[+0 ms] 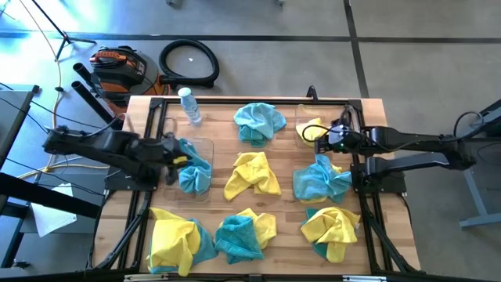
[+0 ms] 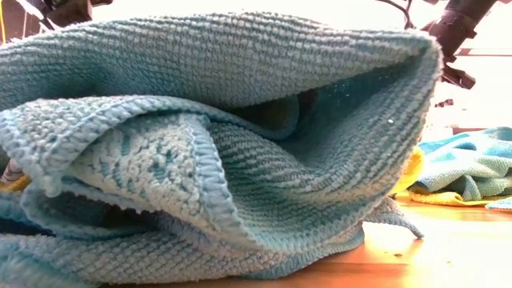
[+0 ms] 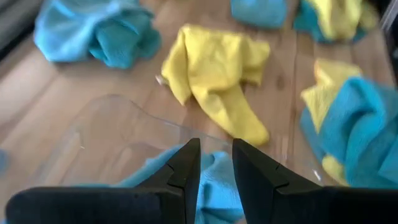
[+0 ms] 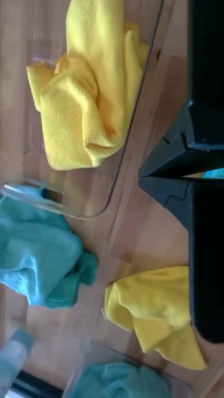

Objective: Sort microfiber towel by color & place in baskets
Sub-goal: Put the blue microfiber cloth into the left transparent bin

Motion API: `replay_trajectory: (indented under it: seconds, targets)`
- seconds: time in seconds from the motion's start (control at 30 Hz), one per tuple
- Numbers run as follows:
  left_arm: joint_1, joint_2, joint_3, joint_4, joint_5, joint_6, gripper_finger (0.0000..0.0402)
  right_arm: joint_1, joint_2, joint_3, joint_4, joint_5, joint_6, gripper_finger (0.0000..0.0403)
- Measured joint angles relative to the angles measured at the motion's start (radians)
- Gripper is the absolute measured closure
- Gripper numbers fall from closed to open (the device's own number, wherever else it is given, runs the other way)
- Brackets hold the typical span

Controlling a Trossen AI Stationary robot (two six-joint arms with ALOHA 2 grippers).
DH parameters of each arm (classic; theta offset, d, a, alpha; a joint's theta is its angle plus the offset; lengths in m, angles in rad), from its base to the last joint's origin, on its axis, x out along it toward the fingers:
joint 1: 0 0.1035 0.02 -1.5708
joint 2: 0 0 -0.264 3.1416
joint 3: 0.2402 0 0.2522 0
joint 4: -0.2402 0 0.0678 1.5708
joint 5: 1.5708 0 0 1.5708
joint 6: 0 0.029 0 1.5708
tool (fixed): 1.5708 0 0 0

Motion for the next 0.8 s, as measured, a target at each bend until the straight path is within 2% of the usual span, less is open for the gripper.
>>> replay_trajectory:
  seconds: [0.23, 0.5, 0.8]
  targets:
    - [-0.1, 0.308, 0.19, 0.001, -0.034, 0.0, 0.0319, 0.044, 0.0, 0.0, 0.0, -0.001, -0.085, 0.0403]
    - [-0.238, 0.666, 0.506, -0.003, -0.123, -0.018, 0.0319, 0.093, 0.0, 0.0, 0.0, -0.096, -0.177, 0.0403]
    - [-0.322, 1.049, 0.816, -0.07, -0.122, -0.071, 0.0319, 0.174, 0.0, 0.001, 0.0, -0.104, -0.23, 0.0403]
